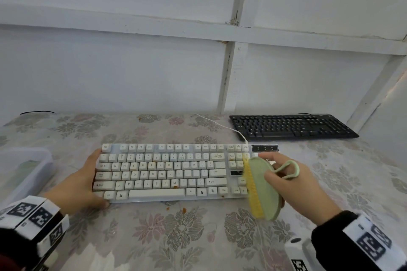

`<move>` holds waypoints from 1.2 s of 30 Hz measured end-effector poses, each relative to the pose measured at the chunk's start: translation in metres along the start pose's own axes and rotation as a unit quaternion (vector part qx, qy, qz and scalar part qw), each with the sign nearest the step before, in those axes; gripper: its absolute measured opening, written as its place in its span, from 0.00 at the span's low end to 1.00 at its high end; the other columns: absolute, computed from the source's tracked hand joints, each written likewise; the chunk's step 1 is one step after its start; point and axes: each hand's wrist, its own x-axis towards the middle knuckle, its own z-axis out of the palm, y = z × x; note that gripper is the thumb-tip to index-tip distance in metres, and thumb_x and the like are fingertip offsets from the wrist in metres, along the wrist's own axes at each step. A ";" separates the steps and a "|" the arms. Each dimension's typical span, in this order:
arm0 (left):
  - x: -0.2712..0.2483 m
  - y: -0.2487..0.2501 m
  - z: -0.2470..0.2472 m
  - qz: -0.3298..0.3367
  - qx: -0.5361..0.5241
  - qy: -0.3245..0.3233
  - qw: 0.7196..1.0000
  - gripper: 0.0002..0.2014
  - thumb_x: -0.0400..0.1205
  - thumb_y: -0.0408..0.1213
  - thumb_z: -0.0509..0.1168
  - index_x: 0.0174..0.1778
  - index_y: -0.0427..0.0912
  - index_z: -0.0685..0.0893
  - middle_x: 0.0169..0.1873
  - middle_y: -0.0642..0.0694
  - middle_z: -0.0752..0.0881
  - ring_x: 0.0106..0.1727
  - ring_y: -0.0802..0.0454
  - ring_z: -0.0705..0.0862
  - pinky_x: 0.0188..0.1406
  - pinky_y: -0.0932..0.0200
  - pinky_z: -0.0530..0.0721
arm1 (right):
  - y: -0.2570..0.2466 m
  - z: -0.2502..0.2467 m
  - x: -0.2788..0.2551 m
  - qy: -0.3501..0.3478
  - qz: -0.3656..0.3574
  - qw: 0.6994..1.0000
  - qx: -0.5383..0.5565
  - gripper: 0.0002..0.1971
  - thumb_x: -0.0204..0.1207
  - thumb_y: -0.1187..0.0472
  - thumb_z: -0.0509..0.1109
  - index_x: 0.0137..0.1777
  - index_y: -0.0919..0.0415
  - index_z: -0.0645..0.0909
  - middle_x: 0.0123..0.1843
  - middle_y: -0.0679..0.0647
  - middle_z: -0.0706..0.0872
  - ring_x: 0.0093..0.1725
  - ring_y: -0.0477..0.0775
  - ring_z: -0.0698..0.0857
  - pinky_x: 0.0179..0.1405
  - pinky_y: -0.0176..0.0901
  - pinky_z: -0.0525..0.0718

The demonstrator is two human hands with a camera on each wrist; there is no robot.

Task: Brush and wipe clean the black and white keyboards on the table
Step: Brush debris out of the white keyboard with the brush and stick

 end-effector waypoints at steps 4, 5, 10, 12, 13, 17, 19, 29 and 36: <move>0.001 -0.002 0.000 -0.001 0.003 0.001 1.000 0.64 0.61 0.29 0.81 0.81 0.54 0.40 0.50 0.51 0.81 0.45 0.56 0.82 0.40 0.65 0.76 | -0.015 -0.014 0.010 0.059 -0.020 0.997 0.042 0.18 0.76 0.70 0.64 0.55 0.44 0.81 0.41 0.52 0.86 0.31 0.51 0.79 0.19 0.32 0.76; 0.002 -0.002 0.000 0.000 0.004 0.000 1.000 0.64 0.61 0.29 0.81 0.81 0.55 0.40 0.51 0.51 0.82 0.45 0.56 0.82 0.41 0.65 0.76 | -0.020 -0.015 0.014 0.072 -0.029 0.996 0.052 0.19 0.76 0.70 0.63 0.56 0.43 0.80 0.44 0.50 0.87 0.35 0.51 0.82 0.21 0.32 0.79; 0.004 -0.005 0.000 0.001 0.005 -0.005 1.000 0.64 0.61 0.29 0.81 0.80 0.54 0.40 0.52 0.51 0.80 0.46 0.57 0.82 0.41 0.66 0.75 | -0.029 -0.002 0.035 0.085 -0.045 0.993 0.072 0.20 0.77 0.68 0.63 0.64 0.48 0.80 0.49 0.48 0.86 0.41 0.50 0.84 0.25 0.32 0.82; 0.004 -0.005 0.000 0.002 -0.001 -0.008 1.000 0.64 0.61 0.29 0.81 0.80 0.55 0.40 0.52 0.51 0.80 0.46 0.58 0.81 0.42 0.67 0.75 | -0.028 0.003 0.036 0.086 -0.041 0.992 0.082 0.20 0.77 0.68 0.63 0.65 0.48 0.79 0.50 0.50 0.86 0.41 0.52 0.84 0.25 0.33 0.83; 0.004 -0.005 0.000 0.003 -0.005 -0.009 1.000 0.64 0.61 0.28 0.80 0.80 0.55 0.40 0.52 0.52 0.79 0.46 0.59 0.81 0.42 0.67 0.75 | -0.028 0.004 0.036 0.090 -0.041 0.991 0.091 0.20 0.77 0.68 0.63 0.64 0.47 0.80 0.50 0.51 0.87 0.42 0.55 0.85 0.27 0.36 0.84; 0.005 -0.006 0.001 0.005 -0.010 -0.013 1.000 0.63 0.62 0.28 0.80 0.80 0.57 0.39 0.49 0.57 0.77 0.45 0.63 0.80 0.42 0.69 0.75 | -0.025 -0.002 0.030 0.073 -0.044 0.988 0.128 0.20 0.77 0.70 0.63 0.57 0.41 0.81 0.49 0.51 0.88 0.41 0.55 0.85 0.25 0.40 0.82; 0.006 -0.007 0.001 0.007 -0.011 -0.013 1.000 0.63 0.62 0.28 0.80 0.80 0.57 0.40 0.48 0.57 0.78 0.46 0.61 0.81 0.43 0.67 0.76 | -0.023 -0.005 0.029 0.079 -0.048 0.988 0.127 0.20 0.77 0.69 0.64 0.56 0.41 0.82 0.49 0.50 0.88 0.43 0.55 0.86 0.30 0.47 0.84; 0.006 -0.008 0.001 0.000 -0.013 -0.010 1.000 0.64 0.61 0.28 0.81 0.80 0.57 0.40 0.50 0.53 0.80 0.48 0.55 0.83 0.48 0.61 0.78 | -0.007 0.012 0.010 -0.002 -0.004 0.999 0.039 0.17 0.77 0.68 0.63 0.59 0.45 0.81 0.38 0.58 0.86 0.25 0.45 0.75 0.20 0.34 0.74; 0.004 -0.003 0.001 -0.003 -0.007 -0.005 1.000 0.64 0.61 0.28 0.80 0.80 0.56 0.40 0.52 0.50 0.80 0.50 0.51 0.82 0.52 0.58 0.77 | -0.008 -0.001 -0.010 -0.020 0.003 0.998 0.062 0.20 0.75 0.69 0.64 0.52 0.41 0.84 0.40 0.60 0.86 0.29 0.56 0.79 0.22 0.45 0.79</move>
